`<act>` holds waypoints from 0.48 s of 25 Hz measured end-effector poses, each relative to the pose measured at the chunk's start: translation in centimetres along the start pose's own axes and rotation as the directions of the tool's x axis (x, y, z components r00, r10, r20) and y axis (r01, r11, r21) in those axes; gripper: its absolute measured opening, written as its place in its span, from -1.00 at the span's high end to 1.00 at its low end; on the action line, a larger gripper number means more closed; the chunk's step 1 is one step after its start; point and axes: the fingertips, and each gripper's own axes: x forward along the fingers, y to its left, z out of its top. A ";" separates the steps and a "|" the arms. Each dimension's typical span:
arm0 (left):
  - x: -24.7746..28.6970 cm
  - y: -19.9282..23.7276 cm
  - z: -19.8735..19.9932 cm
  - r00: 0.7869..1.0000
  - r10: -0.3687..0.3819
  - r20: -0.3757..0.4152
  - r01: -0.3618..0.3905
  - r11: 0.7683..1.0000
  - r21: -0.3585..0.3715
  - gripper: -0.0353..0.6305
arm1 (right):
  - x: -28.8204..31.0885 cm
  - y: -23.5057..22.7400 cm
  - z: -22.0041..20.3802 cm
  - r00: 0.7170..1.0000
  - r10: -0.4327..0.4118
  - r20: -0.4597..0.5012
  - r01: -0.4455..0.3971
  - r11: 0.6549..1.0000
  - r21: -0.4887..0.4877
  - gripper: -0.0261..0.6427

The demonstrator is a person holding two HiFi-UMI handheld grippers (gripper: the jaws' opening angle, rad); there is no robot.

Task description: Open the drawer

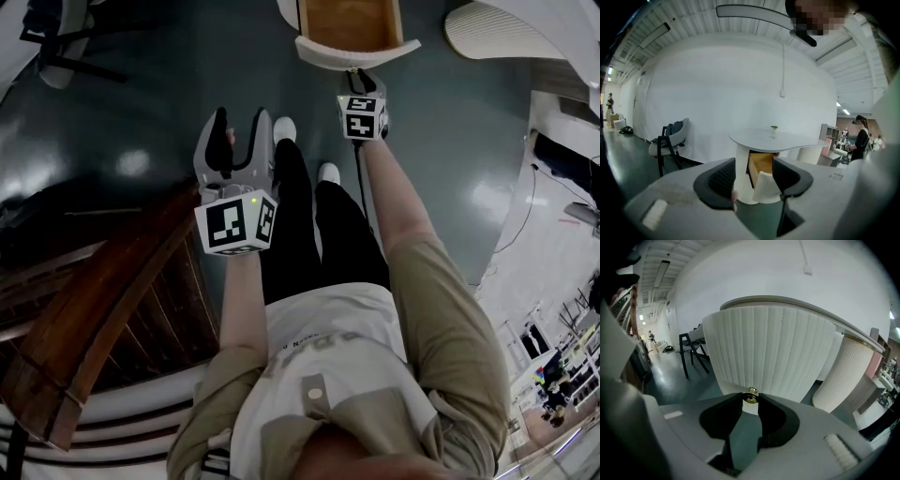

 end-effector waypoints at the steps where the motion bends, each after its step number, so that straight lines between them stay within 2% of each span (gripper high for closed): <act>1: -0.1 0.0 0.0 1.000 0.003 0.000 -0.003 1.000 0.000 0.12 | -0.1 0.1 -0.1 1.000 0.001 -0.003 -0.001 1.000 0.002 0.60; 12: -0.9 -0.4 -0.4 1.000 0.016 -0.013 -0.016 1.000 -0.003 0.12 | -1.3 0.5 -1.5 1.000 0.023 -0.018 -0.023 1.000 -0.007 0.60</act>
